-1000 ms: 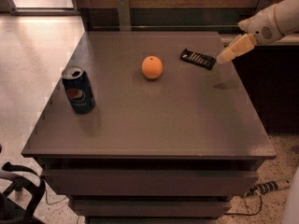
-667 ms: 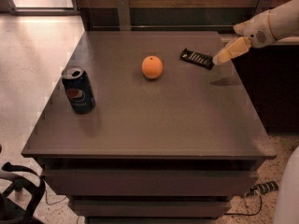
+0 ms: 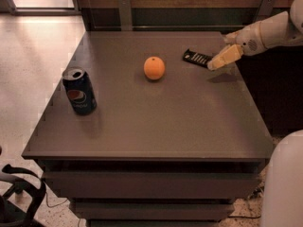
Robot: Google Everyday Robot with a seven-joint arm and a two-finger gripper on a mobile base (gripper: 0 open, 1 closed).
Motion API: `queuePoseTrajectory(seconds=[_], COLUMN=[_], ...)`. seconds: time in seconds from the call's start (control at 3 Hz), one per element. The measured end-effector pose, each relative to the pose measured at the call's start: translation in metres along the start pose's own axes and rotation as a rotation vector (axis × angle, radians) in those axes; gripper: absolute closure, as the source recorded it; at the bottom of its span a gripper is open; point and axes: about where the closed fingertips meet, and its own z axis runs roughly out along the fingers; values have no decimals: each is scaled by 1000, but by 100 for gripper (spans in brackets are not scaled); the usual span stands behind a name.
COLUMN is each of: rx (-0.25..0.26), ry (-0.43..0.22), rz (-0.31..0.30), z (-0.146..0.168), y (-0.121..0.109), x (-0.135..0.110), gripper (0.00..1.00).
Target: Move rxbar chocolate near pepsi can
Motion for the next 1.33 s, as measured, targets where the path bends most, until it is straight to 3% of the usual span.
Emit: queuePoseTrajectory(seconds=[1.0, 1.33], rx=[-48, -40], ry=[-14, 23], rz=[29, 44], z=[48, 55], y=[-9, -11], x=[7, 11], gripper=[0, 0])
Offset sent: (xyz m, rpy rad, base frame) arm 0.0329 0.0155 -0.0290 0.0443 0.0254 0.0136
